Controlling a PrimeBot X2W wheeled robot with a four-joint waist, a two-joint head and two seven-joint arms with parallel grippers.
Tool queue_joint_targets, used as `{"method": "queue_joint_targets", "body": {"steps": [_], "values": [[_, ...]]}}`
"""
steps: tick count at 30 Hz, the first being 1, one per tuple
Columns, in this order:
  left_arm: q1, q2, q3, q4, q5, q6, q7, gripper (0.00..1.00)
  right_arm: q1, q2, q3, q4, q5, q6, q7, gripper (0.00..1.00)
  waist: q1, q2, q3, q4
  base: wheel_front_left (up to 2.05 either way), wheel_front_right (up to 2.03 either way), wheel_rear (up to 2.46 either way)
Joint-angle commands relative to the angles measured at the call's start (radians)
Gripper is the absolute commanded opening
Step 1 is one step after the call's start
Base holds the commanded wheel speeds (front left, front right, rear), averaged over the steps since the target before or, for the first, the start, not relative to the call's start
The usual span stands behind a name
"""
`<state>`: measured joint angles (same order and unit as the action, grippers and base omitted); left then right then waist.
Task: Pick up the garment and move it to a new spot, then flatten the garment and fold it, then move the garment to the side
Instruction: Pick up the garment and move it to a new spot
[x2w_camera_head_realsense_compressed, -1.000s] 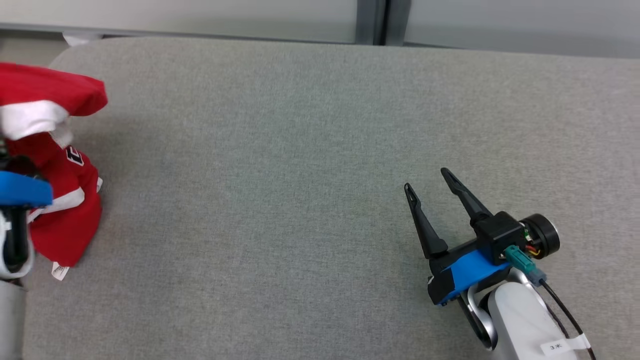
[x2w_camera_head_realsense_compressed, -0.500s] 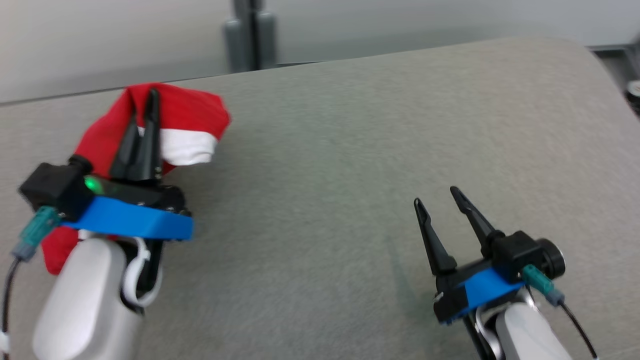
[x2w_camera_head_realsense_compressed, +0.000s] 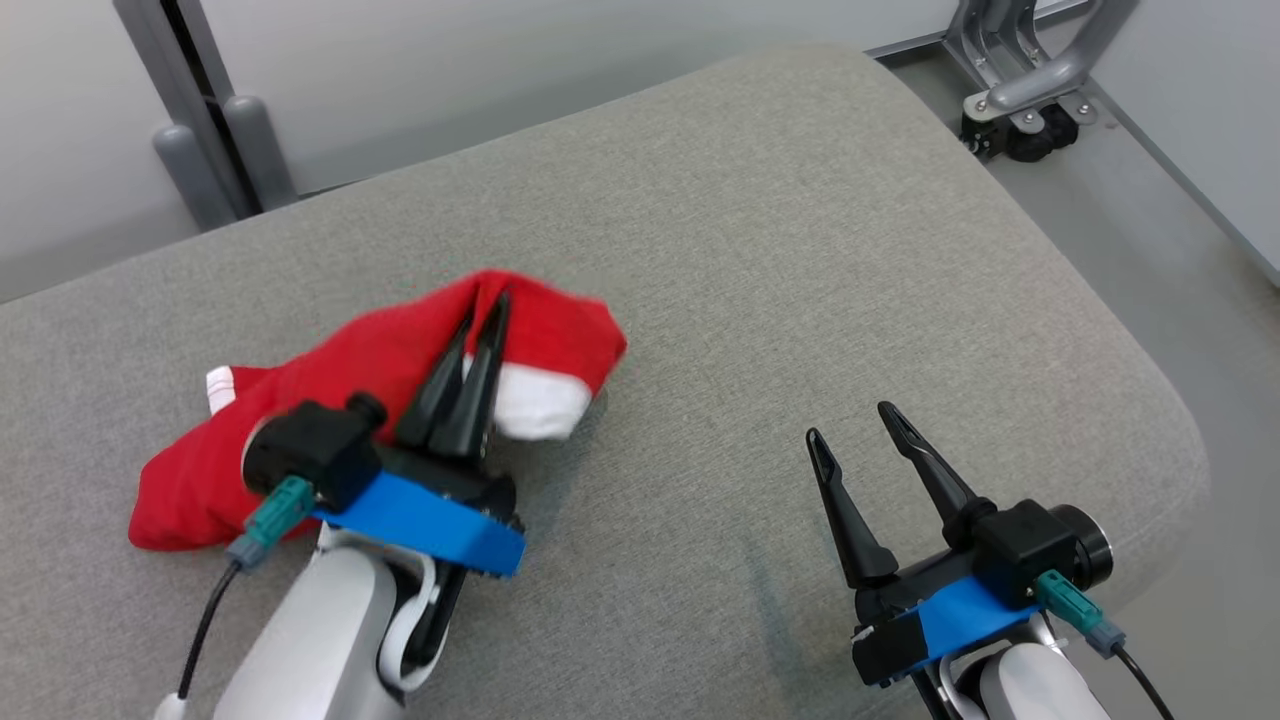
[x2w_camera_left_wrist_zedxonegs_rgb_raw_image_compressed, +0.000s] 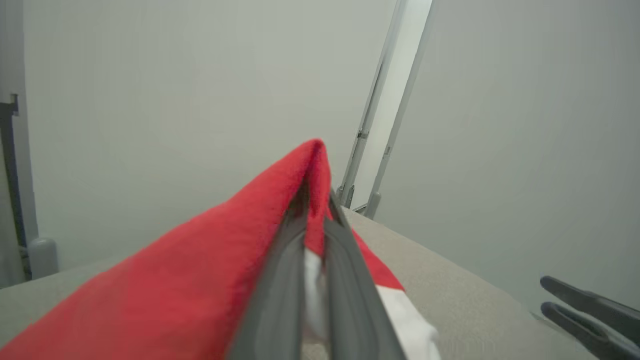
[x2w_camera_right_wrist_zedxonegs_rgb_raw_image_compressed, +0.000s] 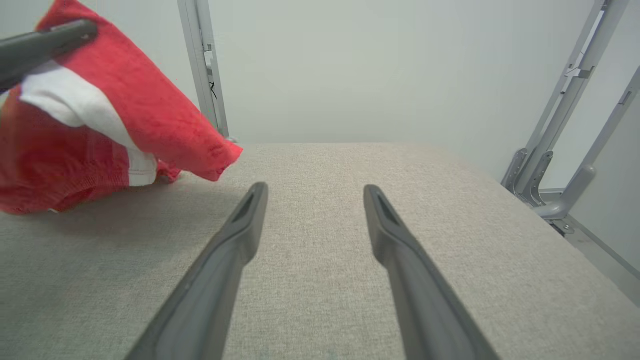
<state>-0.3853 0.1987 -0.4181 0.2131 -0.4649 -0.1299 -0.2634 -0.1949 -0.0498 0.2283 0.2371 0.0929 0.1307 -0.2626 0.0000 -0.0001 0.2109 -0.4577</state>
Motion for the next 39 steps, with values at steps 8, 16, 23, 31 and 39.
{"method": "queue_joint_targets", "body": {"steps": [8,16,23,31,39], "values": [[0.067,0.019,0.114,0.149,0.069,0.001,-0.002,1.00,0.005,-0.002,0.000,-0.013,0.025,0.000,-0.004,1.00,0.0000,0.0001,-0.025,0.116,0.00,0.00,0.00],[0.149,0.018,0.279,0.184,0.121,0.002,-0.002,1.00,-0.006,-0.003,-0.024,0.021,0.034,0.000,-0.003,1.00,0.0000,0.0001,-0.088,0.271,0.00,0.00,0.00],[0.279,-0.021,0.424,0.178,0.213,0.005,-0.002,1.00,0.012,-0.003,-0.051,0.079,0.042,0.000,-0.003,1.00,0.0000,0.0001,-0.167,0.358,0.00,0.00,0.00],[0.411,-0.076,0.490,0.150,0.290,-0.002,-0.002,1.00,0.055,-0.003,-0.070,0.113,0.047,0.000,-0.003,1.00,0.0000,0.0001,-0.208,0.360,0.00,0.00,0.00],[0.427,-0.106,0.484,0.146,0.315,-0.001,-0.002,1.00,0.070,-0.002,-0.077,0.132,0.024,0.000,-0.003,1.00,0.0000,0.0001,-0.208,0.362,0.00,0.00,0.00]]}}
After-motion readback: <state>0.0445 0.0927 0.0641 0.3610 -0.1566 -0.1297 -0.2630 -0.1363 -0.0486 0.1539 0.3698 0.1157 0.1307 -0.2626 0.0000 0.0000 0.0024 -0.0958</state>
